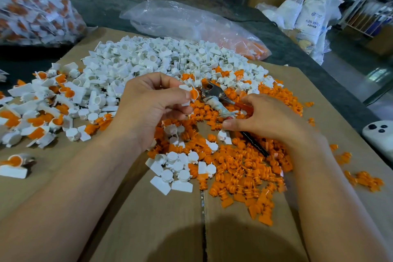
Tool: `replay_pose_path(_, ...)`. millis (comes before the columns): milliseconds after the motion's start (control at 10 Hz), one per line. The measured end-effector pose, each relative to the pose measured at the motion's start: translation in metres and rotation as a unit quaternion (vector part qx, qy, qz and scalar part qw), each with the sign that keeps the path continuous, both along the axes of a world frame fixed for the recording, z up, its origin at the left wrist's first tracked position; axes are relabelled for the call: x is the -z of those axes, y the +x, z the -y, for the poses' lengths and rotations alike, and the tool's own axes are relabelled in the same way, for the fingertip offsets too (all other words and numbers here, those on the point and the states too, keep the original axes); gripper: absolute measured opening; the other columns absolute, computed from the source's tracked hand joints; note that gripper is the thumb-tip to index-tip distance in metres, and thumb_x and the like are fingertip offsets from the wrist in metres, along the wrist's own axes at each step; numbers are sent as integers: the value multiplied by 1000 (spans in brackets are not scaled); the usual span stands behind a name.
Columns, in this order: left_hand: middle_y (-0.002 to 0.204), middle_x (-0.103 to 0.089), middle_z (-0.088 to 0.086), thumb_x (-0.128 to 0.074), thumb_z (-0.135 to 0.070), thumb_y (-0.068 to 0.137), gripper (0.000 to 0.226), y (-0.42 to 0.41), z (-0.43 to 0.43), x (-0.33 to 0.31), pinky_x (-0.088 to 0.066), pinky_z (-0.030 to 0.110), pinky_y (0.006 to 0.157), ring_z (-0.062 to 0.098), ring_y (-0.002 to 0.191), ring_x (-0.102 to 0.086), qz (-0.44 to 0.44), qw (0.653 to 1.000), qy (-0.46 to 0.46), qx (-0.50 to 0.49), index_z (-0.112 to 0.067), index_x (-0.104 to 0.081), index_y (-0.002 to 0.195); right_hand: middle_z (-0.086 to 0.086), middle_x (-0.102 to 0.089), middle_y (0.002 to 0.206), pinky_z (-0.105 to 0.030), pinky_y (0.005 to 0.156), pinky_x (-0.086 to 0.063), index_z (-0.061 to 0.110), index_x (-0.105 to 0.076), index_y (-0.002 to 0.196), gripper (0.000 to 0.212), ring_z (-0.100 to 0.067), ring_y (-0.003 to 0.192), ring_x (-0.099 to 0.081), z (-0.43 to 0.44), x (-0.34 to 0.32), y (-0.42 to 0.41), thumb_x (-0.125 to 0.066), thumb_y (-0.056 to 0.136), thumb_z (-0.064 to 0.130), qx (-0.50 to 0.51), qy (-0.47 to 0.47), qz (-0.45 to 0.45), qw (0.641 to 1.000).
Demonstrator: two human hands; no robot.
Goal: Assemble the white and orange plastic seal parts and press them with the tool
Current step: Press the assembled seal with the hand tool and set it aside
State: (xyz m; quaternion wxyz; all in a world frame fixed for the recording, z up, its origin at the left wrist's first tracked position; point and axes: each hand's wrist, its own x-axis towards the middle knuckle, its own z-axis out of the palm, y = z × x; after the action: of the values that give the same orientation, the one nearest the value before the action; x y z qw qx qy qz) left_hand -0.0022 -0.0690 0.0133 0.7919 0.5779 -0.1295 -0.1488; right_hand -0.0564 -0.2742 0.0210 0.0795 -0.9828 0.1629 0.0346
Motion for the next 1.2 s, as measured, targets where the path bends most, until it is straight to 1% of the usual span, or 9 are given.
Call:
replay_pose_path(200, 49, -61, 3, -65, 9, 72, 20, 0, 1, 1, -45, 17, 40, 15, 43, -61, 5, 1000, 1, 3, -8, -57, 66, -6, -40, 134, -30, 79, -33, 19, -38, 136, 94, -24, 120, -41, -4, 6, 2, -56, 62, 75, 7, -42, -10, 999)
replay_pose_path(400, 49, -62, 2, -66, 8, 71, 18, 1, 1, 3, -46, 17, 41, 15, 44, -61, 13, 1000, 4, 8, -8, -58, 68, -3, -41, 111, -27, 71, -30, 18, -51, 125, 76, -21, 107, -43, -10, 4, 2, -62, 67, 66, 30, -12, 44, 999)
replay_pose_path(500, 49, -62, 3, -66, 7, 71, 18, 1, 1, 3, -46, 17, 41, 15, 44, -61, 10, 1000, 1, 6, -8, -58, 68, 2, -41, 94, -21, 53, -23, 13, -64, 103, 54, -8, 76, -38, -13, 1, 3, -68, 68, 55, 18, -24, 88, 996)
replay_pose_path(700, 50, -62, 3, -67, 5, 67, 17, 3, 1, 4, -46, 17, 40, 15, 45, -62, -2, 1000, -25, 4, -8, -57, 69, 3, -65, 109, -17, 53, -33, 14, -70, 100, 42, -5, 73, -43, -12, -7, -3, -71, 68, 42, 28, 20, 139, 990)
replay_pose_path(800, 52, -64, 2, -68, 4, 68, 17, 5, 0, 5, -47, 18, 43, 15, 48, -64, 1, 1000, -30, -5, -10, -57, 69, 12, -60, 79, -10, 53, -34, 26, -70, 94, 30, 0, 61, -45, -15, -16, -8, -71, 66, 38, 39, 83, 167, 982)
replay_pose_path(900, 54, -64, 2, -66, 6, 72, 18, 7, 0, 5, -50, 18, 47, 15, 52, -66, 0, 999, -51, -18, -10, -57, 69, 14, -59, 68, -13, 53, -43, 34, -57, 66, 10, -1, 58, -52, -21, -24, -14, -67, 65, 32, 36, 142, 192, 971)
replay_pose_path(1000, 54, -63, 2, -65, 8, 73, 19, 7, 0, 4, -50, 18, 47, 16, 54, -67, -4, 996, -85, -27, -9, -56, 69, 3, -63, 76, -29, 62, -47, 21, -65, 80, 12, -16, 70, -58, -27, -24, -14, -65, 68, 17, 32, 132, 218, 966)
replay_pose_path(1100, 53, -64, 1, -64, 8, 73, 19, 7, 1, 4, -49, 17, 47, 15, 55, -67, 1, 994, -103, -29, -9, -55, 69, 2, -56, 77, -27, 61, -41, 11, -63, 106, 32, -17, 72, -53, -27, -20, -11, -57, 75, 5, 17, 90, 245, 965)
replay_pose_path(1200, 53, -64, 1, -64, 8, 72, 19, 7, 1, 4, -49, 16, 46, 16, 55, -68, 4, 992, -118, -35, -9, -55, 69, 16, -44, 67, -5, 51, -32, 13, -61, 102, 23, -3, 60, -43, -24, -17, -9, -54, 82, 3, -7, 64, 282, 957)
